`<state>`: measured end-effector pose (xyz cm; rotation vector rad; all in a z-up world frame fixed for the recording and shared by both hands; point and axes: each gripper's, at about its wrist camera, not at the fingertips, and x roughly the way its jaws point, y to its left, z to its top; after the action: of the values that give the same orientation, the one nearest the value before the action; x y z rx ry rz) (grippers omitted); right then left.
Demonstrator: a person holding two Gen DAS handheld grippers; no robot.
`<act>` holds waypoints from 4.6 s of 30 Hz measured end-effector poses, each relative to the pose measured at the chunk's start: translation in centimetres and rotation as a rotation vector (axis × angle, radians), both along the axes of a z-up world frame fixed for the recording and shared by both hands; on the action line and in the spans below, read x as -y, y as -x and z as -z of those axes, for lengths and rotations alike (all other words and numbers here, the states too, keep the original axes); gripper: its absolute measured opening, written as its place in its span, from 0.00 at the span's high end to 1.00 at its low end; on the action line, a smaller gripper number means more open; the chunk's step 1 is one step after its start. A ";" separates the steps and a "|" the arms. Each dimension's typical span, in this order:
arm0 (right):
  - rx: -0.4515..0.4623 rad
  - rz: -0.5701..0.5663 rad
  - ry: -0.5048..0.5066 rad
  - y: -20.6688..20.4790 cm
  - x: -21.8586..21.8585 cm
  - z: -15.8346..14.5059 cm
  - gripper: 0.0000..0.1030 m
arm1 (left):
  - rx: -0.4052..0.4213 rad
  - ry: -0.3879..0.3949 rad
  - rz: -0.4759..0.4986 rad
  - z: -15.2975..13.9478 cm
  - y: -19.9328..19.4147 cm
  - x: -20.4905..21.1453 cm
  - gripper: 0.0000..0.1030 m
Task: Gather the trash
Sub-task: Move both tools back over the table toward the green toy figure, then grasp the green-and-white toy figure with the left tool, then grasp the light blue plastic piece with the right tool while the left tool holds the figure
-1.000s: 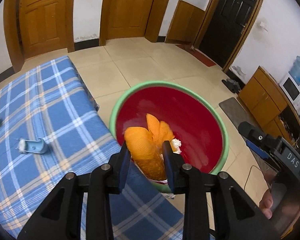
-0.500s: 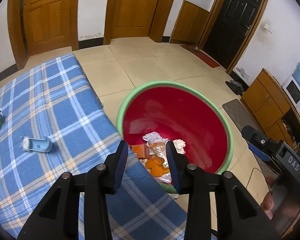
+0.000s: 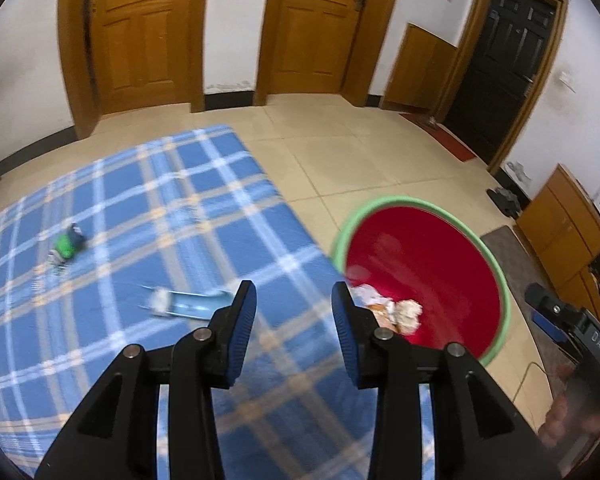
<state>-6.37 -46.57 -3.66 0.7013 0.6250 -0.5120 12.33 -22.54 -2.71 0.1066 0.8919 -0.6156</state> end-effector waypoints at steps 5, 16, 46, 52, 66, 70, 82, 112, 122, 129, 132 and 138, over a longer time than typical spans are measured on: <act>-0.009 0.000 0.005 -0.3 -0.5 -0.1 0.12 | 0.031 -0.018 -0.059 -0.6 -1.9 -2.7 0.62; -0.035 0.008 0.017 -1.0 -1.3 -0.2 0.10 | 0.053 -0.080 -0.176 -0.1 -6.7 -8.0 0.62; -0.140 0.005 0.032 -3.5 -2.4 1.4 0.09 | 0.005 -0.185 -0.250 4.8 -14.4 -12.5 0.62; -0.145 0.002 0.034 -3.6 -2.5 1.5 0.09 | -0.037 -0.135 -0.265 5.5 -15.3 -13.1 0.62; -0.112 -0.049 0.049 -4.2 -4.2 0.0 0.09 | -0.066 -0.007 -0.306 4.3 -12.4 -15.7 0.70; -0.093 -0.083 0.058 -4.9 -5.6 -0.8 0.09 | -0.054 0.039 -0.327 3.2 -10.2 -16.9 0.70; -0.075 -0.222 0.059 -8.7 -11.5 -1.5 0.09 | -0.034 0.131 -0.436 2.1 -5.1 -21.1 0.70; -0.211 -0.434 0.157 -20.5 -23.1 2.5 0.09 | -0.071 0.257 -0.567 4.2 -3.6 -27.2 0.70; -0.252 -0.433 0.256 -22.4 -24.7 3.4 0.12 | -0.083 0.270 -0.558 4.9 -3.8 -27.3 0.70; -0.282 -0.440 0.344 -22.7 -25.2 3.6 0.28 | -0.085 0.271 -0.550 5.0 -3.8 -27.0 0.70; -0.276 -0.445 0.329 -22.5 -24.9 3.5 0.28 | -0.083 0.268 -0.545 4.8 -3.6 -26.8 0.70; -0.244 -0.436 0.269 -21.0 -23.8 2.7 0.28 | -0.074 0.267 -0.532 4.2 -2.9 -26.3 0.70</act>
<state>14.65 -22.80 -6.37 0.2355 0.8917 -0.2675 15.26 3.81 -6.92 -0.3866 0.8559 -0.2360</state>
